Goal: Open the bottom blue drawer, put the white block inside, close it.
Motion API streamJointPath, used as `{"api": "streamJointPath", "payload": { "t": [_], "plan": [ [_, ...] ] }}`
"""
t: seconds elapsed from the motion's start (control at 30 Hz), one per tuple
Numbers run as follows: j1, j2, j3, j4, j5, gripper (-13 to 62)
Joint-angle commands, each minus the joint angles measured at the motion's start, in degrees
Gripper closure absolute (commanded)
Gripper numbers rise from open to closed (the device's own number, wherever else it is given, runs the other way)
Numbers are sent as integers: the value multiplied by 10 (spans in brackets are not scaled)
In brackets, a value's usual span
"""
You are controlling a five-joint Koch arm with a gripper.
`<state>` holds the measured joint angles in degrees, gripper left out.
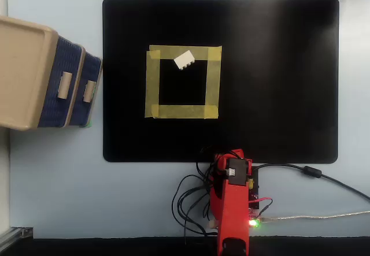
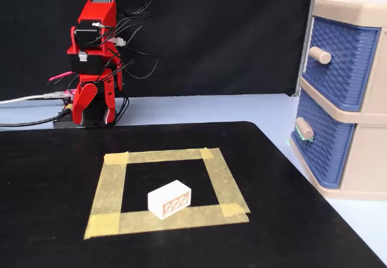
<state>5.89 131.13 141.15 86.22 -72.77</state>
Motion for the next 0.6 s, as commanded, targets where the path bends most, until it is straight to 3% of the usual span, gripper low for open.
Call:
{"api": "streamJointPath", "payload": {
  "t": [0.0, 0.43, 0.57],
  "plan": [
    [4, 35, 5, 85, 8, 149],
    [7, 35, -2, 91, 3, 154],
    [3, 34, -193, 110, -32, 155]
  ]
}}
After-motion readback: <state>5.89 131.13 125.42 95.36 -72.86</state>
